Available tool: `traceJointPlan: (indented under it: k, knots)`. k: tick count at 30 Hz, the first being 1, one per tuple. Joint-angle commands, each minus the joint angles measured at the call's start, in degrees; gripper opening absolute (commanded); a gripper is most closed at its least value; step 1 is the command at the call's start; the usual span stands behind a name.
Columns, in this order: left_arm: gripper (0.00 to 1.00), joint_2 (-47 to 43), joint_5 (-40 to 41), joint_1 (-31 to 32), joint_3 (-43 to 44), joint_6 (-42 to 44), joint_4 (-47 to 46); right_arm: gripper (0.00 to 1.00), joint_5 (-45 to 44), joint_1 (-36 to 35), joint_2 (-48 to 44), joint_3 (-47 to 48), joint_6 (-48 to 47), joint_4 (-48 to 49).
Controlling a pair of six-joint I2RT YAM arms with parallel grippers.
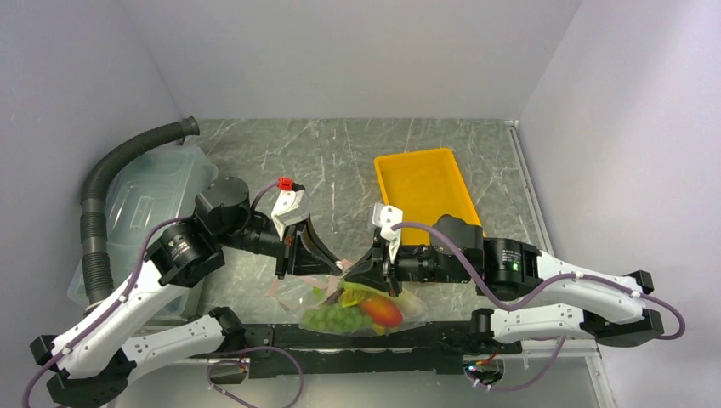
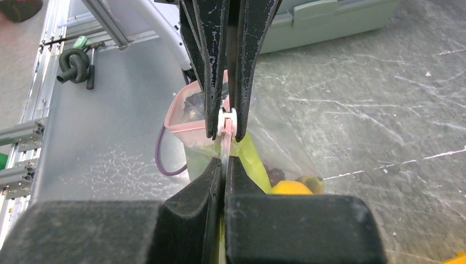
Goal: Place the food in the zip-top bag and seal the zipper
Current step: Zip the zipper food storage bag at the center of the board.
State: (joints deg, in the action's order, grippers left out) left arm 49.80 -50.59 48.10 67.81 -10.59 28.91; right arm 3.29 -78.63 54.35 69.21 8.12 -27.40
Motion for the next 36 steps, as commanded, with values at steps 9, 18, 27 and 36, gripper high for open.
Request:
traceJointPlan:
  k: [9, 18, 27, 36]
  knots:
    - [0.00, 1.9, -1.9, -0.3, 4.8, 0.7, 4.0, 0.24, 2.5, 0.0, 2.3, 7.3, -0.7, -0.8]
    - [0.00, 2.5, -2.1, -0.3, 5.8, 1.1, 4.7, 0.40, 3.4, 0.0, 4.6, 8.9, -1.4, -1.9]
    - [0.00, 1.6, -2.0, -0.3, 6.2, 1.7, 5.9, 0.36, 4.7, 0.0, 6.4, 9.1, -3.5, -2.8]
    - [0.00, 1.0, -2.3, -0.3, 6.7, 1.7, 6.2, 0.00, 6.1, 0.0, 7.5, 9.5, -4.5, -3.3]
